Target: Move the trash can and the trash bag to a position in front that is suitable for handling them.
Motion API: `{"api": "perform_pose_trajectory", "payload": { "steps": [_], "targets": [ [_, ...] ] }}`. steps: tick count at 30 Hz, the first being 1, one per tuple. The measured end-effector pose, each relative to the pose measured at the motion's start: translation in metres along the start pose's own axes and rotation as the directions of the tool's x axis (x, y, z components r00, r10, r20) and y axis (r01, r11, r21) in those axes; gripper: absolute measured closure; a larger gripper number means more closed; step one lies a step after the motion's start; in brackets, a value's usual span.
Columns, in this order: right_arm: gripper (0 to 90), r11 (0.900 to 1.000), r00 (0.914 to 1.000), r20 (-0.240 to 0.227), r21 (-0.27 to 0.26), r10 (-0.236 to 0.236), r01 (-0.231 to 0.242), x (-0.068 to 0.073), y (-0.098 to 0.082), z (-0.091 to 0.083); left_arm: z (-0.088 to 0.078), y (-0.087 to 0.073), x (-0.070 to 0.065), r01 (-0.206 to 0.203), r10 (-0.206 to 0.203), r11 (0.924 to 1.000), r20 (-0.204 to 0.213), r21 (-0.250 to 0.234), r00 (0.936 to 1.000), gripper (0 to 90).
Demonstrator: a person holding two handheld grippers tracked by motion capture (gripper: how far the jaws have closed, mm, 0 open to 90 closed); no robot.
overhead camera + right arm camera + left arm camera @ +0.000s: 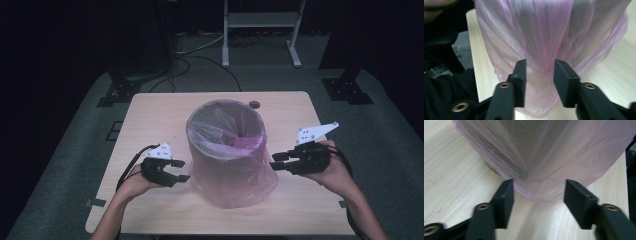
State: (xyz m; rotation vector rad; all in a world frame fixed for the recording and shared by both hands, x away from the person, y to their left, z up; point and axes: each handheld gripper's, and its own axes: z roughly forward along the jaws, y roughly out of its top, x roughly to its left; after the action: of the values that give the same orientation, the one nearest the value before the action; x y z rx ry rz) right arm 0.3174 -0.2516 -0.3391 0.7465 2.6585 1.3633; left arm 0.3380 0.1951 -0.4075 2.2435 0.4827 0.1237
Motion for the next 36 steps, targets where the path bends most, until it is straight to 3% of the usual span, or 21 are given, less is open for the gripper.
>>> {"api": "perform_pose_trajectory", "payload": {
  "steps": [4,8,11,14,17,20,24,27,36],
  "targets": [
    [77.1,0.999,0.9996,0.015,-0.027,-0.026,0.026,0.006,0.029,-0.009,-0.004,0.0,-0.002,0.013,-0.013,0.9999,-0.019,0.0,0.9997,27.3],
    [86.0,0.998,0.9974,0.034,-0.001,-0.064,0.064,0.011,0.067,0.001,-0.006,0.0,-0.004,0.024,-0.025,0.9993,-0.027,-0.029,0.9993,23.2],
    [87.4,0.996,0.9961,0.033,0.043,-0.081,0.08,0.012,0.093,0.021,-0.006,-0.001,-0.004,0.035,-0.037,0.9981,-0.034,-0.051,0.9987,20.2],
    [88.2,0.992,0.996,0.012,0.091,-0.088,0.087,0.01,0.117,0.052,-0.006,-0.003,-0.005,0.035,-0.037,0.9977,-0.041,-0.058,0.9985,19.9],
    [90.0,0.979,0.9945,-0.003,0.175,-0.105,0.104,0.014,0.131,0.083,-0.007,-0.006,-0.006,0.028,-0.03,0.9982,-0.041,-0.053,0.9987,19.5],
    [90.0,0.96,0.9898,-0.05,0.242,-0.133,0.142,0.025,0.134,0.104,-0.01,-0.009,-0.006,0.029,-0.032,0.998,-0.047,-0.057,0.9984,19.2],
    [90.0,0.938,0.9808,-0.103,0.289,-0.165,0.189,0.04,0.132,0.115,-0.012,-0.013,-0.007,0.036,-0.04,0.9964,-0.049,-0.077,0.998,19.1],
    [90.0,0.933,0.9756,-0.136,0.295,-0.172,0.206,0.048,0.131,0.115,-0.014,-0.012,-0.008,0.031,-0.036,0.997,-0.067,-0.071,0.9971,19.0],
    [90.0,0.921,0.9659,-0.182,0.311,-0.184,0.234,0.065,0.125,0.111,-0.014,-0.012,-0.011,0.031,-0.036,0.9966,-0.06,-0.077,0.9976,18.9]
  ]
}}
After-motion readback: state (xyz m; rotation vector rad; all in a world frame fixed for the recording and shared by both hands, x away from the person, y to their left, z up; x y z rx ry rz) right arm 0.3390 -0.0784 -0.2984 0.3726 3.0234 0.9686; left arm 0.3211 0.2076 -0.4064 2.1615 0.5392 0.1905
